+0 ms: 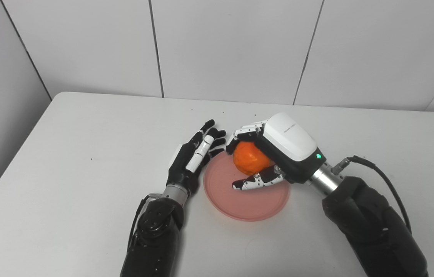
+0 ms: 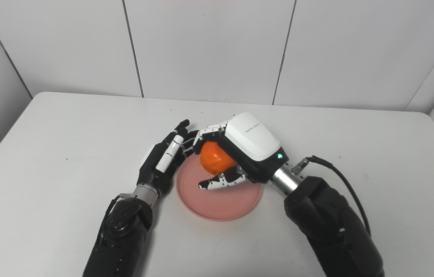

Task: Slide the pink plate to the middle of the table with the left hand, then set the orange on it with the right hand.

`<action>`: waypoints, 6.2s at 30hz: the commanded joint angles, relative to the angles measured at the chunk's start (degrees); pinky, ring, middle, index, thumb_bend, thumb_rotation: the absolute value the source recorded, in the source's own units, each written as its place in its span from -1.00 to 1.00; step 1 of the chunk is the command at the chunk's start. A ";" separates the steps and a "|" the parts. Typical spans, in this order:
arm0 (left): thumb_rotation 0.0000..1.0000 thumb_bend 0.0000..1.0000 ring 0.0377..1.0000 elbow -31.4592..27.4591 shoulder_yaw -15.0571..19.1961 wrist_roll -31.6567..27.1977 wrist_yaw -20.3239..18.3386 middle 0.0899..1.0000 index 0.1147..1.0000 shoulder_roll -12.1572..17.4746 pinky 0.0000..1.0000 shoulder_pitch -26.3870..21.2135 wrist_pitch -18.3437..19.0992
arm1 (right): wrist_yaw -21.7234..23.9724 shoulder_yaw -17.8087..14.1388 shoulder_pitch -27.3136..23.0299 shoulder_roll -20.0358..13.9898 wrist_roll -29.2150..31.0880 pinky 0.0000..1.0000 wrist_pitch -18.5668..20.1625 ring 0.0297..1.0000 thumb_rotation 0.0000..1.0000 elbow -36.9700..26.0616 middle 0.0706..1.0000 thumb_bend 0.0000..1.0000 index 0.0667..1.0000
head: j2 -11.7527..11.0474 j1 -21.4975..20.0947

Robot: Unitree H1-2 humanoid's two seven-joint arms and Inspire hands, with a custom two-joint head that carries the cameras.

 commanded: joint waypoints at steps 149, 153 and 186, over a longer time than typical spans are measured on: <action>0.43 0.56 0.60 -3.23 -0.88 -1.31 -2.66 0.57 0.65 1.25 0.37 -0.81 0.64 | -4.84 1.33 -1.68 -0.28 -3.05 0.30 -2.06 0.38 0.98 8.86 0.44 0.37 0.47 | 0.80 -1.95; 0.43 0.56 0.59 -3.06 -1.05 -0.79 -2.20 0.61 0.65 1.09 0.38 -0.82 0.36 | -4.09 1.08 -2.28 -0.08 -2.66 0.29 -1.19 0.37 1.00 6.88 0.43 0.39 0.46 | 0.77 -1.82; 0.74 0.73 0.80 -0.52 -1.69 10.20 5.91 0.79 0.83 -0.72 0.78 0.12 -15.14 | -17.72 -5.05 -0.20 1.55 -2.85 0.30 -2.26 0.49 1.00 12.85 0.65 0.46 0.81 | 1.03 -1.69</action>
